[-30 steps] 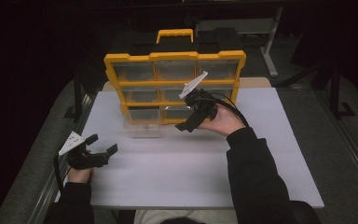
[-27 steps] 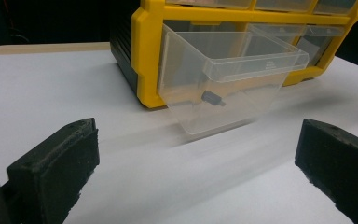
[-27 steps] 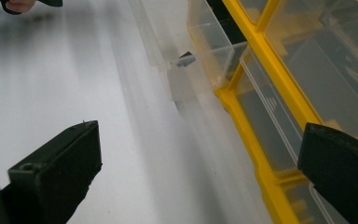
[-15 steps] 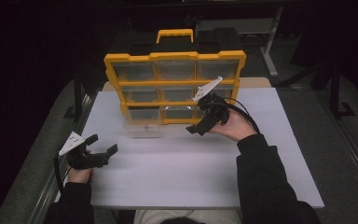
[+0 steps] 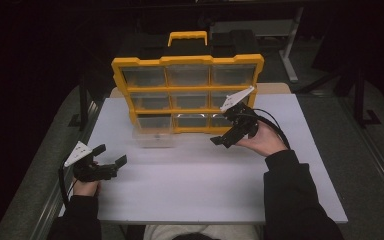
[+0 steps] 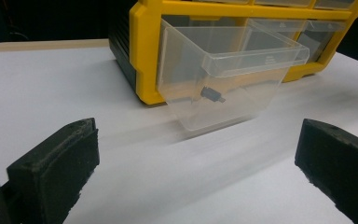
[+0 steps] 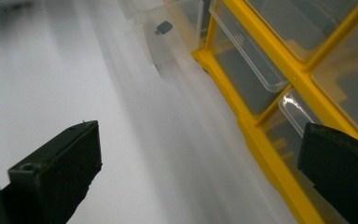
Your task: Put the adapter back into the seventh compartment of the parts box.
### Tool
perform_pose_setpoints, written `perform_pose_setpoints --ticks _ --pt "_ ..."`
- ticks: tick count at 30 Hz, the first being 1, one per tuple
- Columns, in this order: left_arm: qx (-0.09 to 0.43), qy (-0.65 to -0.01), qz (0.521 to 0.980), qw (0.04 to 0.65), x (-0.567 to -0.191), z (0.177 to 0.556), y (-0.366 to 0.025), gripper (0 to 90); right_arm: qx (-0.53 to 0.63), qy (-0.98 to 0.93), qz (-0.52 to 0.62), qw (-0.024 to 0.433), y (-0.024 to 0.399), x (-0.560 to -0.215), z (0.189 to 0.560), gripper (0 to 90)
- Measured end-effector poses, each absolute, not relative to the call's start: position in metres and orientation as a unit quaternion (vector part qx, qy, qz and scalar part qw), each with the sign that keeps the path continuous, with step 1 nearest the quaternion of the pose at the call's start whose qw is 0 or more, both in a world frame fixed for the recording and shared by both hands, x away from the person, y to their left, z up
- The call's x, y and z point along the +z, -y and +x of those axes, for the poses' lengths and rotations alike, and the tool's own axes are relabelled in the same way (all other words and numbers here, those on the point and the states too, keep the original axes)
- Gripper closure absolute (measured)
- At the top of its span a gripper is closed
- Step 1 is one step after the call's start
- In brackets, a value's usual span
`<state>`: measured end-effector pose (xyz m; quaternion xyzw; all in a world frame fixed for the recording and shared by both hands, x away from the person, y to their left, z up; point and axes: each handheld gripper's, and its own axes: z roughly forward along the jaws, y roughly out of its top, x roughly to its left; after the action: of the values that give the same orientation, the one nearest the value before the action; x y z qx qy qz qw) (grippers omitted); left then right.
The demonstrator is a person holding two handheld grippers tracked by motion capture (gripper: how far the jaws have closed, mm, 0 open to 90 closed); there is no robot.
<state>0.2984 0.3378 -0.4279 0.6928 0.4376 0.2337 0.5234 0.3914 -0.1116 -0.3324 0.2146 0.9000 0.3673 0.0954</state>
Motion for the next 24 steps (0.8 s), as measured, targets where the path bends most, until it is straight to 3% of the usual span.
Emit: perform_pose_setpoints --ticks 24 --pt "0.232 -0.436 0.696 0.521 -0.429 0.299 -0.336 0.0 0.378 -0.888 0.244 0.097 0.148 -0.351 0.378 0.0"
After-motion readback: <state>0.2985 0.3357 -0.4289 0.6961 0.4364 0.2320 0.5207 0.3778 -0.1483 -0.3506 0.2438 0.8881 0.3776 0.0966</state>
